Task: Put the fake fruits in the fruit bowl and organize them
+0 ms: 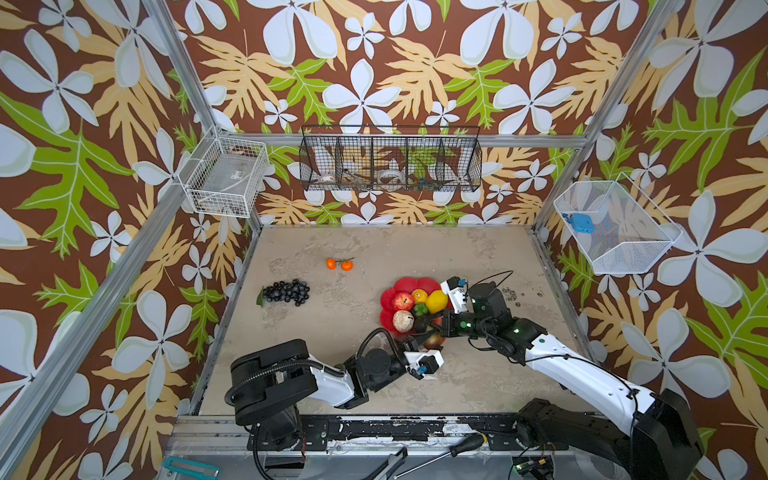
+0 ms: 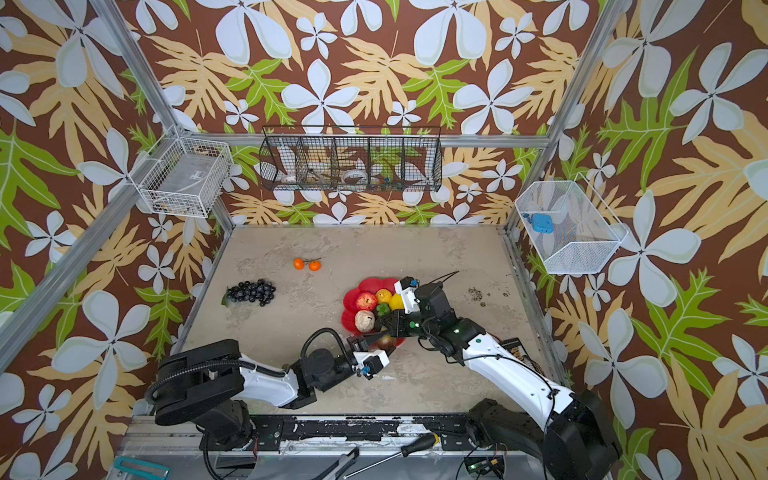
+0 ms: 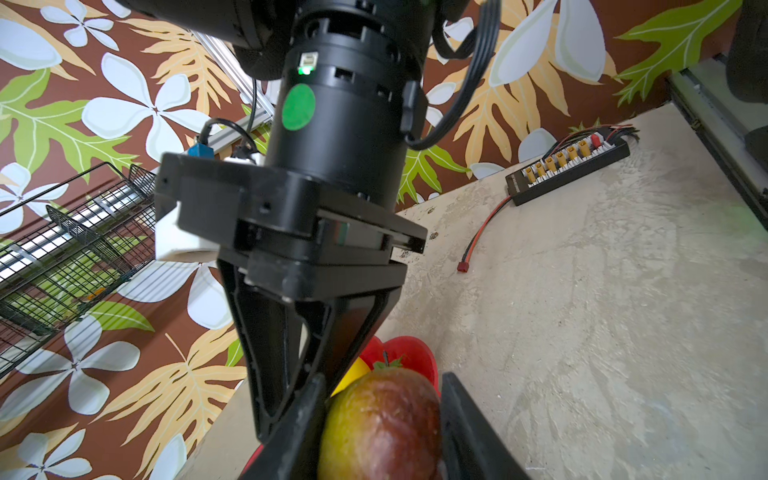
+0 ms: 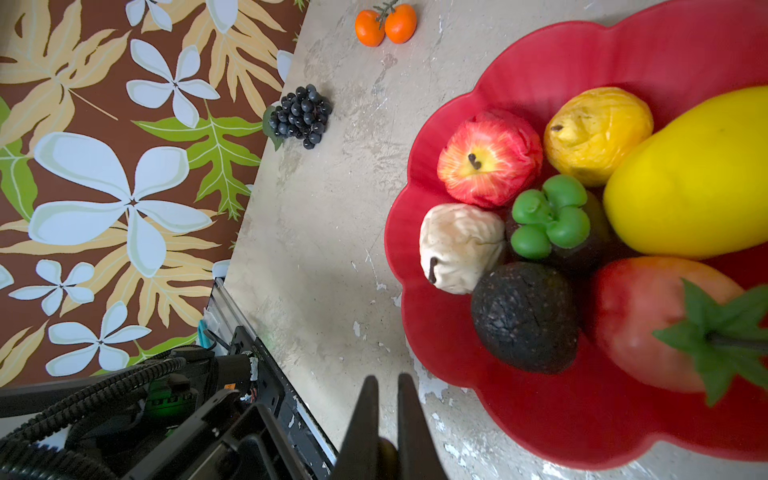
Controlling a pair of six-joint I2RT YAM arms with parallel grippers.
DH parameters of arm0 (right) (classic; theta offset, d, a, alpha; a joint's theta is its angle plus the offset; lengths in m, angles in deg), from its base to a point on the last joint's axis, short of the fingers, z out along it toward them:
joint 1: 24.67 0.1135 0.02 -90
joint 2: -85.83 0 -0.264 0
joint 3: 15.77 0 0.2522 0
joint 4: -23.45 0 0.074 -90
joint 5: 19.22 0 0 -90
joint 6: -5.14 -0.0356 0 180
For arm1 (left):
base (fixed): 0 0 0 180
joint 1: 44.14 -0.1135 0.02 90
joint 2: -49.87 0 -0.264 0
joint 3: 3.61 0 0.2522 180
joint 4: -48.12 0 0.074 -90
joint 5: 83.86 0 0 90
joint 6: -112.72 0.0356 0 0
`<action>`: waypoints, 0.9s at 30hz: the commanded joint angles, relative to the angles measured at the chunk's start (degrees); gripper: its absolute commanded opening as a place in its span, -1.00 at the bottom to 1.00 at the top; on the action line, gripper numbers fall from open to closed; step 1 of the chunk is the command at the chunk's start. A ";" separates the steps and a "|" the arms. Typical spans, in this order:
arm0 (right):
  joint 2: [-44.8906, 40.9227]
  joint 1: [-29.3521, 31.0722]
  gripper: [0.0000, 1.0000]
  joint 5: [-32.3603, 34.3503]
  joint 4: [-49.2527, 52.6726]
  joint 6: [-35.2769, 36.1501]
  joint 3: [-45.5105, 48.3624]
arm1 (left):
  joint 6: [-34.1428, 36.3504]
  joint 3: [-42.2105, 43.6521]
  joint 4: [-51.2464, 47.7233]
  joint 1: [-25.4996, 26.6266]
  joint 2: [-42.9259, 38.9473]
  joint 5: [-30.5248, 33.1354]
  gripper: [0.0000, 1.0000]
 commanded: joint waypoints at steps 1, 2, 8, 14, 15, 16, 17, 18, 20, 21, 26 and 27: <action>-0.24 0.32 -0.88 -0.88 3.69 0.57 -0.16 | 0.21 -0.53 5.62 -0.40 -0.11 2.66 -0.07; -0.28 0.32 -0.89 -0.64 3.71 0.73 -0.26 | 0.12 -0.44 5.61 -0.38 -0.11 2.62 -0.07; -0.95 0.32 -0.96 1.89 4.17 0.90 -0.47 | -0.23 0.17 6.41 -0.40 0.04 2.96 -0.06; -1.35 0.32 -1.00 4.95 4.20 1.30 -0.85 | -0.27 0.34 7.03 -0.41 1.15 3.45 -0.04; -1.30 0.31 -1.00 5.44 3.95 1.34 -0.91 | -0.29 0.26 7.05 -0.42 1.41 3.45 -0.03; -1.15 0.32 -1.00 5.71 3.71 1.35 -1.03 | -0.34 0.19 7.06 -0.49 1.74 3.45 -0.02; -0.91 0.27 -1.00 5.99 3.20 1.35 -1.13 | -0.35 0.17 7.18 -0.49 2.15 3.45 -0.02; -0.54 0.26 -1.00 6.22 2.79 1.33 -1.33 | -0.50 0.08 7.65 -0.49 2.78 3.72 -0.01; 0.33 0.32 -1.00 6.73 2.27 1.52 -1.80 | -1.24 -0.09 9.12 -0.72 4.09 4.52 0.00; 0.99 0.27 -1.00 7.35 2.22 1.75 -2.13 | -1.77 -0.26 9.56 -1.06 4.69 4.67 0.00; 3.15 0.23 -1.00 10.44 0.93 2.88 -2.84 | -3.08 -1.56 9.00 -2.44 7.10 5.73 0.00; 3.70 0.23 -1.00 10.86 0.47 2.90 -2.84 | -3.16 -1.66 9.20 -2.67 7.58 5.78 0.00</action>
